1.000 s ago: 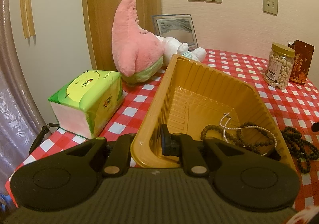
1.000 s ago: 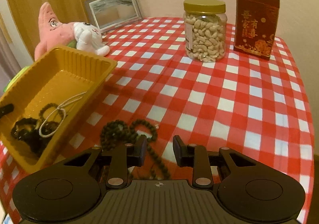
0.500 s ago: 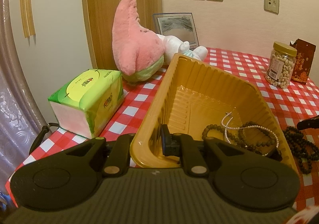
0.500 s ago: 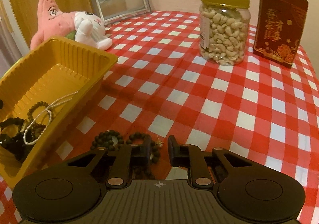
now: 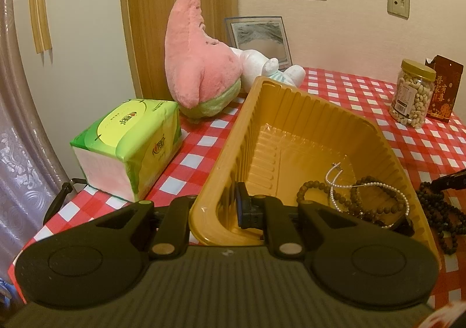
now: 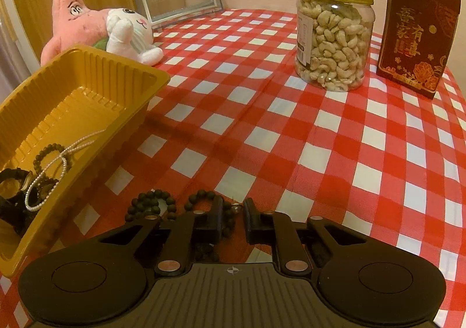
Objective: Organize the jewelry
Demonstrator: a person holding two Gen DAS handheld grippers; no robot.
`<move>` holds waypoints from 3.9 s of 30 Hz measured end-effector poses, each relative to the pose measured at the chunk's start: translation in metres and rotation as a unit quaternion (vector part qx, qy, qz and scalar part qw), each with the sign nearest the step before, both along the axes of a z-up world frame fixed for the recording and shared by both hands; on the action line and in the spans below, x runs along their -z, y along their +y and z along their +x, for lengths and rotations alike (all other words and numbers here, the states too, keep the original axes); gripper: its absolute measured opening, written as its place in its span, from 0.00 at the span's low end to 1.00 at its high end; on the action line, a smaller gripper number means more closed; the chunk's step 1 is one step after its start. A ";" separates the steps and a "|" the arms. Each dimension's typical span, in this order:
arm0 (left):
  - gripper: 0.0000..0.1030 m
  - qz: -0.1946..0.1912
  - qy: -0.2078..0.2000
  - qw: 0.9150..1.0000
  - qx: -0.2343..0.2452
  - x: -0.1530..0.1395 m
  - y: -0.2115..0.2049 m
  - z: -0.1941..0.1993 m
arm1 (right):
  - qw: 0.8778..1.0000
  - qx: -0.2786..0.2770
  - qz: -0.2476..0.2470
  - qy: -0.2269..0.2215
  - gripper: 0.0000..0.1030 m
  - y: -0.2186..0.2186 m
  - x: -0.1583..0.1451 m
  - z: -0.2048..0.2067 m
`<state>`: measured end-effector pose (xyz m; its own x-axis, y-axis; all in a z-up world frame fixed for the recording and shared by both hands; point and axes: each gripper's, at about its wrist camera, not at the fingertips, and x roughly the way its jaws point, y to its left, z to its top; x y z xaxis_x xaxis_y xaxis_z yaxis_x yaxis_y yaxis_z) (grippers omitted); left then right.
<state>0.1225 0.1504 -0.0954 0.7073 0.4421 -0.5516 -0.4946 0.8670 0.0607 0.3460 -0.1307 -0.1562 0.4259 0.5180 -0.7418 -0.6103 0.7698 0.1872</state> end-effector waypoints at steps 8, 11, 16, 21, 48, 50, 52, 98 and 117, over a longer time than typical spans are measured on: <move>0.12 -0.001 0.000 1.000 0.000 0.000 0.000 0.000 | 1.000 -0.009 0.000 -0.023 0.00 -0.001 -0.005 -0.003; 0.12 0.000 0.000 1.000 0.001 0.000 0.000 0.000 | 1.000 -0.014 -0.007 -0.024 0.00 -0.002 -0.006 -0.005; 0.12 0.000 0.000 1.000 0.001 0.000 0.000 0.000 | 1.000 0.018 -0.007 -0.017 0.01 -0.015 -0.005 -0.005; 0.12 0.001 0.000 1.000 0.001 0.000 0.000 0.000 | 1.000 0.018 -0.006 -0.015 0.02 -0.012 -0.007 -0.001; 0.12 -0.005 0.004 1.000 -0.002 0.004 0.001 0.002 | 0.993 0.104 -0.027 -0.044 0.12 0.032 0.003 -0.008; 0.12 -0.005 0.005 1.000 -0.001 0.004 0.002 0.002 | 0.993 0.105 -0.031 -0.052 0.09 0.034 0.005 -0.012; 0.12 -0.005 0.005 1.000 -0.001 0.004 0.001 0.002 | 0.993 0.101 -0.035 -0.059 0.09 0.036 0.005 -0.014; 0.10 0.004 0.002 1.000 0.019 -0.006 -0.004 0.001 | 0.976 -0.030 0.176 0.129 0.11 0.094 -0.066 -0.081; 0.10 0.005 0.004 1.000 0.019 -0.006 -0.003 0.002 | 0.984 0.032 0.162 0.063 0.51 0.053 -0.086 -0.085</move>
